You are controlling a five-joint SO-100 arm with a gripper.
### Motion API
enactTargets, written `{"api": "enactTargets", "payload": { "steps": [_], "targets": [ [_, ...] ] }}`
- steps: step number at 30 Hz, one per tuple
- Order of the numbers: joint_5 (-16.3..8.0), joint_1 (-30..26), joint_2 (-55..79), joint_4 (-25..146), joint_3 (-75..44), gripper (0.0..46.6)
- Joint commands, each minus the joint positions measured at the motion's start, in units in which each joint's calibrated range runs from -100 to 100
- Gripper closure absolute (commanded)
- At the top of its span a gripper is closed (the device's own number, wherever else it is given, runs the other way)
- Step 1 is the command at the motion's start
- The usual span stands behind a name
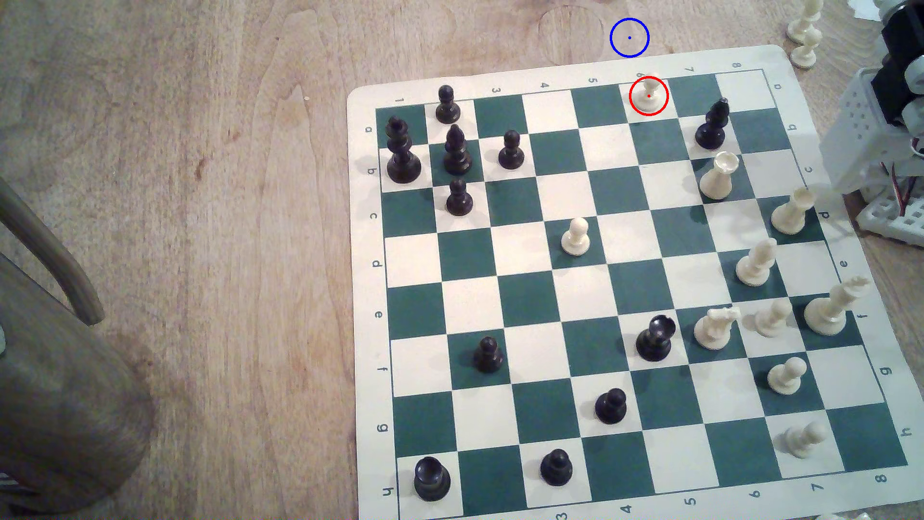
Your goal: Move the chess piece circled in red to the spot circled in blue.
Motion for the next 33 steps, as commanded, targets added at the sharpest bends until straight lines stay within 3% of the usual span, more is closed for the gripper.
{"api": "enactTargets", "payload": {
  "steps": [1,14,24,25,30,33],
  "targets": [
    [1.5,1.1,0.0,4.8,1.0,46.5],
    [1.2,3.5,0.0,54.9,-20.5,46.5],
    [1.1,8.6,0.0,85.1,-28.4,46.5],
    [1.1,8.9,0.0,88.6,-28.6,44.6],
    [1.0,10.0,0.1,102.3,-28.2,46.4],
    [-2.8,11.1,0.1,117.7,-31.8,46.4]
  ]
}}
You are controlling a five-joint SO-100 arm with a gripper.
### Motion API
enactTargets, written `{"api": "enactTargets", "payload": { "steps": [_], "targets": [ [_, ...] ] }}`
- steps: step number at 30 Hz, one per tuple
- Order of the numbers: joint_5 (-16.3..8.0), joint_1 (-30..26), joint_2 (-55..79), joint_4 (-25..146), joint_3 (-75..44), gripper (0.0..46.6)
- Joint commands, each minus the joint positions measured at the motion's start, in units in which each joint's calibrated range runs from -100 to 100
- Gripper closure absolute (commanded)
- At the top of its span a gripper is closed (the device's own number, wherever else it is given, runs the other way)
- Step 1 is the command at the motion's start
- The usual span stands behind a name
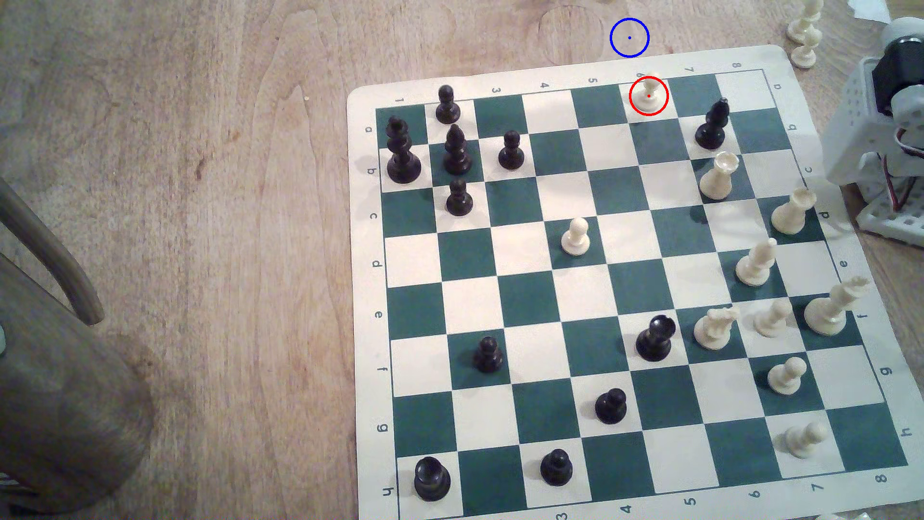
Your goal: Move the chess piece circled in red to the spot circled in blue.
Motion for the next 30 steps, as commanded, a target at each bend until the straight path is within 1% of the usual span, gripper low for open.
{"api": "enactTargets", "payload": {
  "steps": [1,3,6,7,9,11,12,15,16,17,20,22,24,26,30],
  "targets": [
    [-3.6,1.5,0.1,22.5,-8.2,46.4],
    [-3.3,3.0,1.5,34.8,-10.6,46.4],
    [-0.7,5.3,3.5,43.8,-12.3,46.3],
    [0.1,6.8,4.0,47.6,-12.2,44.6],
    [0.1,7.6,5.7,52.0,-13.5,42.4],
    [0.0,7.6,9.7,57.6,-16.7,41.4],
    [-0.4,8.1,16.7,62.6,-21.1,41.3],
    [-1.0,10.5,24.2,64.4,-23.6,41.3],
    [-2.0,11.5,27.8,65.3,-24.6,38.9],
    [-3.1,12.2,29.8,66.3,-25.9,35.1],
    [-3.1,14.4,34.2,66.5,-27.4,28.2],
    [-3.1,14.4,35.9,68.2,-28.6,27.9],
    [-3.1,14.7,39.3,70.3,-30.8,28.5],
    [-2.5,16.5,45.1,71.1,-33.6,31.1],
    [-3.1,17.7,52.6,70.3,-35.1,30.7]
  ]
}}
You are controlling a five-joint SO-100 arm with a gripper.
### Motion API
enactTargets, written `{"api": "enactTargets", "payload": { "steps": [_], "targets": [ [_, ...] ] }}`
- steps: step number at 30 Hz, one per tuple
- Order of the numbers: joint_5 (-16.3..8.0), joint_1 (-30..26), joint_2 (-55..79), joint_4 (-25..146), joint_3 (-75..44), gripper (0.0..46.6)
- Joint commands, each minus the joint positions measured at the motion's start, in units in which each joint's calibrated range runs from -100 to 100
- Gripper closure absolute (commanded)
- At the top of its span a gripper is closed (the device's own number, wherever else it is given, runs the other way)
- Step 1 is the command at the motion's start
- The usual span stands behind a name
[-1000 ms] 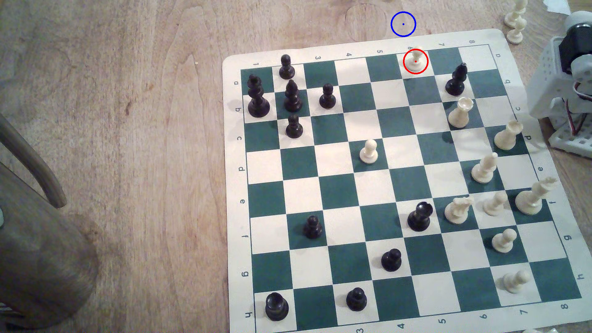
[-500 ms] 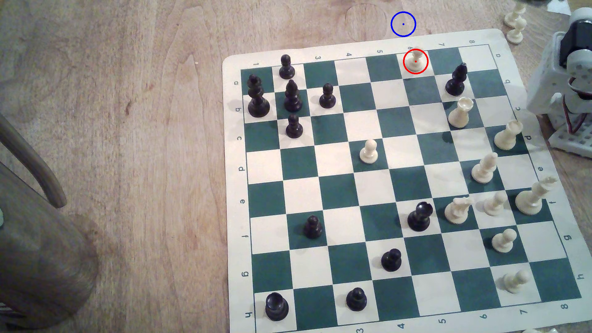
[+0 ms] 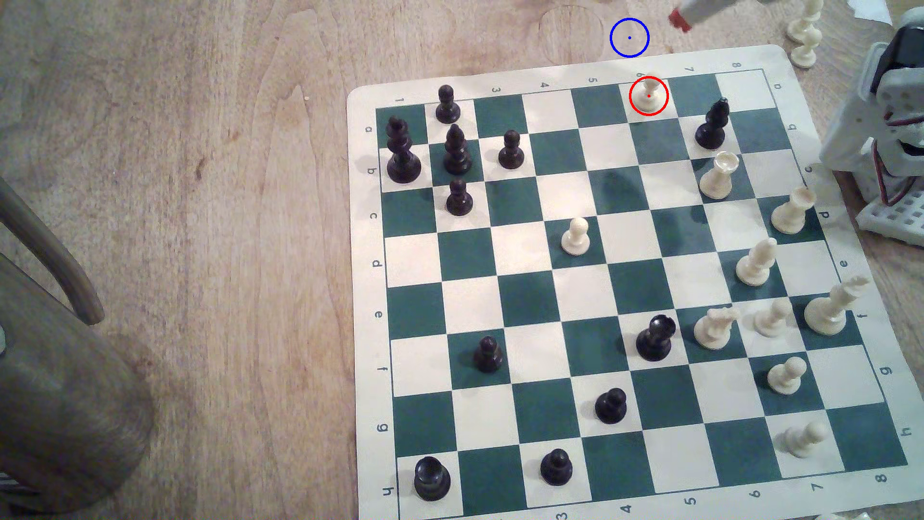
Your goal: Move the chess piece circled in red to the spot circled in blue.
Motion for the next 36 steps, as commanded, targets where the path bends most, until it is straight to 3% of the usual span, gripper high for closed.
{"api": "enactTargets", "payload": {
  "steps": [1,9,17,36],
  "targets": [
    [-0.3,0.8,7.5,-0.4,-4.9,30.6],
    [1.8,-0.6,8.0,-1.8,2.1,28.0],
    [1.3,-2.5,10.0,-7.9,11.1,29.0],
    [1.3,-1.9,18.1,-22.7,18.0,29.2]
  ]
}}
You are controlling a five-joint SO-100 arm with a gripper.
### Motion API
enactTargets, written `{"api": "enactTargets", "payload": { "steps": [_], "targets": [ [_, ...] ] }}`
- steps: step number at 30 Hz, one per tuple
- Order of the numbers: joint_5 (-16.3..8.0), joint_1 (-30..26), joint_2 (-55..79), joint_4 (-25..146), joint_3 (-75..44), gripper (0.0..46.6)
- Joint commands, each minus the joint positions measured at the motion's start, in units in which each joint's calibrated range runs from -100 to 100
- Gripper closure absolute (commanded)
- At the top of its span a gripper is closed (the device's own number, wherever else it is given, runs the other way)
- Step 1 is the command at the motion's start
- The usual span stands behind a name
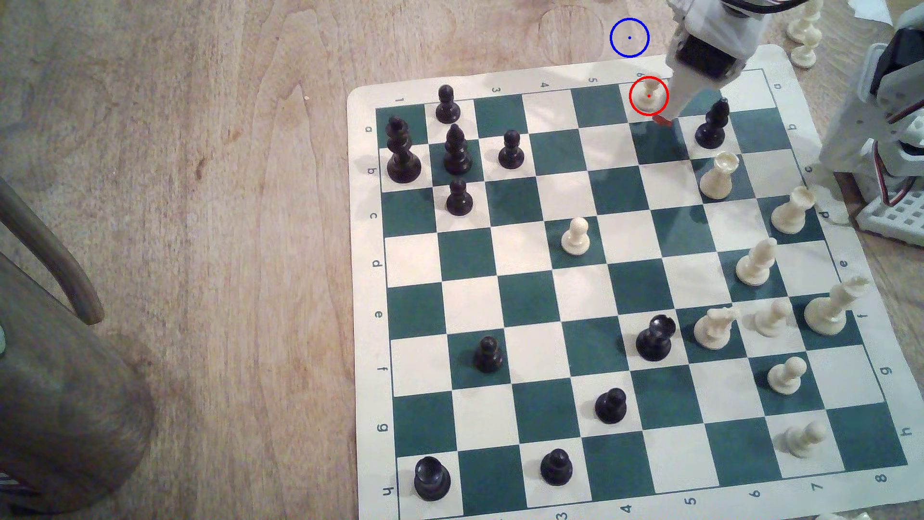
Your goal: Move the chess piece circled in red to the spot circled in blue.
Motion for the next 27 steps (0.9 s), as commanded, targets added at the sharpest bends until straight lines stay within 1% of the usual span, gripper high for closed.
{"api": "enactTargets", "payload": {
  "steps": [1,7,16,20,23,27],
  "targets": [
    [0.1,0.4,2.0,-2.6,-0.5,29.2],
    [-0.1,0.7,3.9,-8.0,0.1,28.9],
    [0.0,1.5,3.9,-9.7,0.1,28.8],
    [0.1,1.6,3.9,-9.8,0.3,29.5],
    [0.2,1.5,3.9,-10.0,0.5,32.8],
    [0.0,1.2,4.0,-10.7,0.8,32.7]
  ]
}}
